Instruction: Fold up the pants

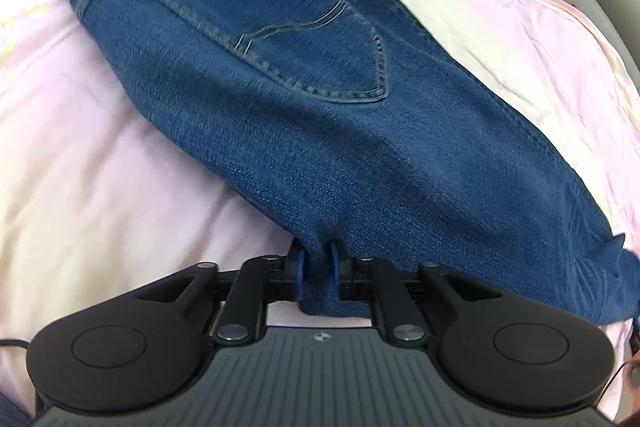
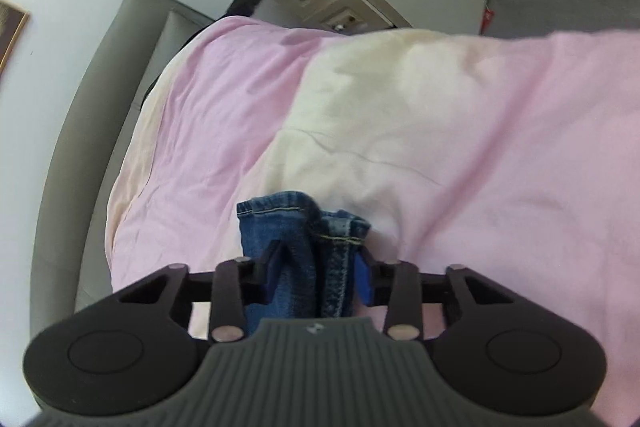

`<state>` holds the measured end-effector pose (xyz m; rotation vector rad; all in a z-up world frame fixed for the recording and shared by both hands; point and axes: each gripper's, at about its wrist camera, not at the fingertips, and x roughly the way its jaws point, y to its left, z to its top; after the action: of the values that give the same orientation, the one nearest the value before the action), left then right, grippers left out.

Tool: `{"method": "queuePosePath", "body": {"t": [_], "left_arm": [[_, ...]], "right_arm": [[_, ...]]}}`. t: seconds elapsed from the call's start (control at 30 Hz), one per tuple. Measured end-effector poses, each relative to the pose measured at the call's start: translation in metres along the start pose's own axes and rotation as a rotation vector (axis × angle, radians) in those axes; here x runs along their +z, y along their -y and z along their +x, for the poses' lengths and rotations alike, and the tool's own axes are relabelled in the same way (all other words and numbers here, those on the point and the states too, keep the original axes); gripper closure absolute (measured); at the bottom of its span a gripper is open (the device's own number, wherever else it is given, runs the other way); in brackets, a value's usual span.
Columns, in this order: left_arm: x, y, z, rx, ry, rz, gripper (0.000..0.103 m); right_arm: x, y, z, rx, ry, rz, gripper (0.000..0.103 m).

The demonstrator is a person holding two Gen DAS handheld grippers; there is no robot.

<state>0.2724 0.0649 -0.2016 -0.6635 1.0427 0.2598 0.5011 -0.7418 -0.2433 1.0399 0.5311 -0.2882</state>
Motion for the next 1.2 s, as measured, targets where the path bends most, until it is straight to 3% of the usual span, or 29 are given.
{"method": "queuePosePath", "body": {"t": [0.03,0.1,0.2,0.43,0.57,0.73,0.93,1.1,1.2], "left_arm": [[0.0,-0.002,0.004,-0.007,-0.012,-0.014,0.079],[-0.001,-0.006,0.008,-0.02,-0.015,-0.032,0.078],[0.0,-0.006,0.001,-0.043,0.006,-0.036,0.09],[0.011,-0.005,-0.037,-0.083,0.03,-0.03,0.091],[0.016,-0.005,-0.063,-0.079,0.03,0.043,0.091],[0.004,-0.016,-0.082,-0.084,-0.061,0.127,0.092],[-0.016,-0.019,-0.071,-0.047,-0.184,0.256,0.093],[0.0,-0.022,-0.053,-0.008,-0.301,0.323,0.088],[0.007,-0.021,-0.075,0.007,-0.273,0.389,0.083]], "right_arm": [[0.0,-0.004,0.0,-0.024,-0.005,-0.027,0.088],[0.002,-0.007,-0.005,-0.053,0.004,-0.047,0.101],[0.001,-0.019,-0.021,-0.095,0.036,-0.119,0.102],[0.0,-0.07,-0.09,-0.185,0.091,-0.228,0.103],[0.001,-0.075,-0.158,-0.237,0.118,-0.267,0.103],[-0.006,-0.035,-0.263,-0.28,0.13,-0.238,0.103],[-0.043,0.061,-0.383,-0.356,0.136,-0.081,0.103],[-0.079,0.123,-0.401,-0.437,0.106,-0.032,0.103],[-0.091,0.144,-0.388,-0.483,0.048,-0.067,0.1]]}}
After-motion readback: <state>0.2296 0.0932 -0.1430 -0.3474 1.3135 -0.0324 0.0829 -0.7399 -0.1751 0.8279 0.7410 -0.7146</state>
